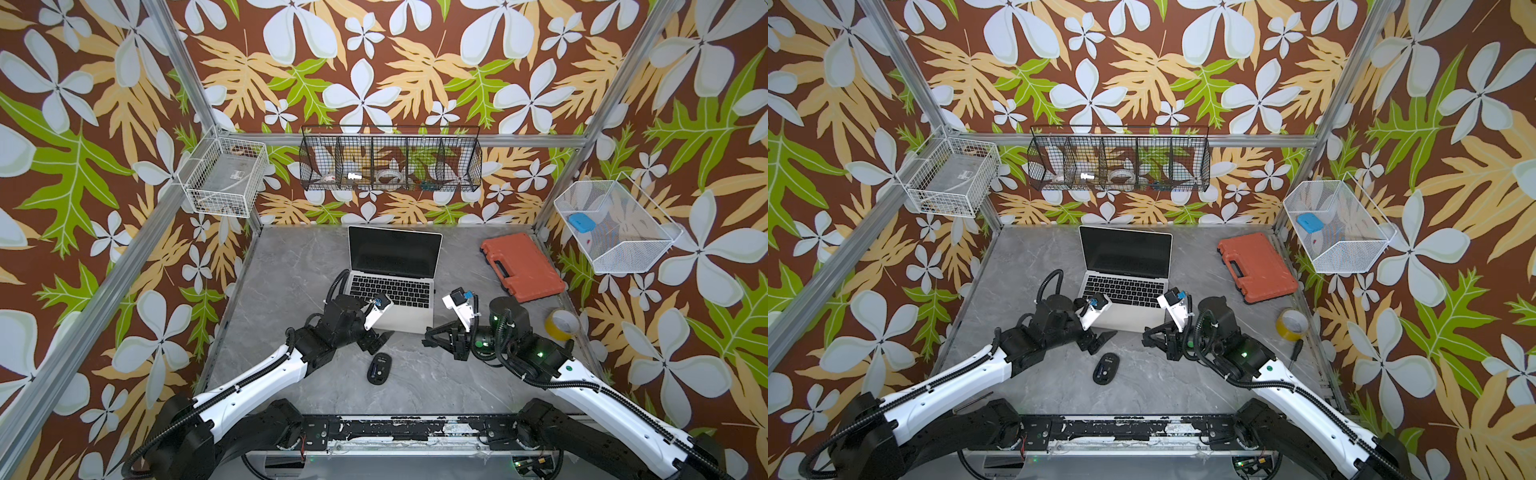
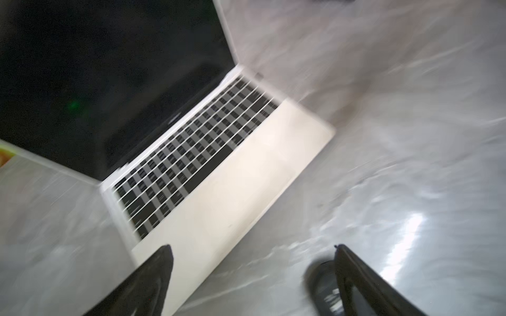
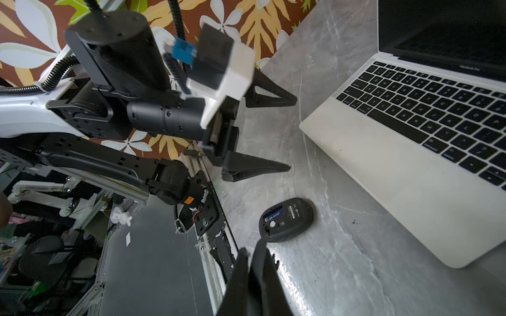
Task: Insert the wireless mouse receiver into the laptop
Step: Pick up the lid from the center of the board, then pick up the mouse from the center of the board.
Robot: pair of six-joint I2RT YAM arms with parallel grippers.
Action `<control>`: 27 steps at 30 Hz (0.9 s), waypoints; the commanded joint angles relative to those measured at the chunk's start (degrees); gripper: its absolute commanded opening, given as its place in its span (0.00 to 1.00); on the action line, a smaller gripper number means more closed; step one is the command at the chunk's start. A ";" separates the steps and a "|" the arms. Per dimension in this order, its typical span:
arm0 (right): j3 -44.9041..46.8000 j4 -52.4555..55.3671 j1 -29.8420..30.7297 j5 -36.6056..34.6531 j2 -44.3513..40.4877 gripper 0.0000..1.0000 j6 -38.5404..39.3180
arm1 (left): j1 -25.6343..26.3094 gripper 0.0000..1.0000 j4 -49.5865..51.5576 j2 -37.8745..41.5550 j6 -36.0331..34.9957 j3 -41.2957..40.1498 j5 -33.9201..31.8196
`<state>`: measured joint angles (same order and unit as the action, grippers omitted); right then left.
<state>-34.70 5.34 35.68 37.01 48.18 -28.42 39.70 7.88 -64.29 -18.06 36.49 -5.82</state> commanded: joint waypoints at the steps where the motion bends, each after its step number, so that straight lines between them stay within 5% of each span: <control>1: 1.00 -2.77 0.09 -2.56 -1.32 0.00 -1.72 | -0.06 0.89 3.93 -2.91 -4.63 -0.06 -16.17; 14: 2.07 -1.67 0.09 -2.23 -2.05 0.00 -0.32 | 6.58 0.88 7.70 -15.88 -6.52 0.07 -7.10; 27: 1.10 -1.69 0.09 -1.48 0.14 0.00 0.39 | 9.22 0.92 14.04 -13.77 -3.14 -0.51 -0.78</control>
<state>-33.10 4.73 35.70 34.74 48.10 -28.51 48.51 18.22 -78.48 -23.33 36.03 -8.27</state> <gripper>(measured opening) 0.077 0.921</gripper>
